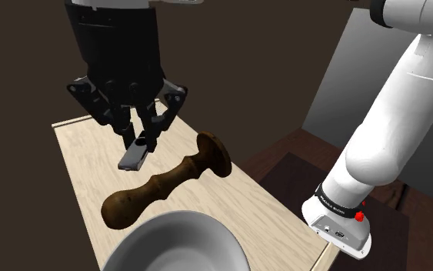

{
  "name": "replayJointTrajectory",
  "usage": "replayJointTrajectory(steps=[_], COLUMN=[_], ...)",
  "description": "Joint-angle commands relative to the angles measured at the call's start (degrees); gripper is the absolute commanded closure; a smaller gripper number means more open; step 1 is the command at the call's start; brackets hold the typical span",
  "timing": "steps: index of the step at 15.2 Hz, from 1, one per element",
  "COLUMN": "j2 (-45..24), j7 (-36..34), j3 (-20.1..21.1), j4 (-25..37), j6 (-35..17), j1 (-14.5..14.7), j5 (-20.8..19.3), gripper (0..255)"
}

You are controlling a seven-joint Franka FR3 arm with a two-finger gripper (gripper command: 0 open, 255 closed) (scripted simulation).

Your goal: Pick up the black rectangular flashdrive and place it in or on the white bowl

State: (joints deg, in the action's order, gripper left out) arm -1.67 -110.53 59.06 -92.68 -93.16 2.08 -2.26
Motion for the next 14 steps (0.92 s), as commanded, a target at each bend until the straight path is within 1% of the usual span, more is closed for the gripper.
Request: replayJointTrajectory(steps=[1, 6, 9, 11, 14], j2=[0.98, 2.65, 2.16, 1.07, 2.05], j7=[-2.39, -8.07, -12.46, -15.79, -15.16], j3=[1.18, 4.26, 6.55, 8.13, 7.88], j4=[-0.73, -1.6, -1.27, -0.7, -3.5], j6=[-0.18, -0.19, -0.03, 0.13, -2.29], j1=[1.2, 3.91, 5.97, 7.66, 7.33], j5=[0.86, 2.39, 1.99, 1.03, 1.92], gripper=[255, 255, 255, 255, 255])
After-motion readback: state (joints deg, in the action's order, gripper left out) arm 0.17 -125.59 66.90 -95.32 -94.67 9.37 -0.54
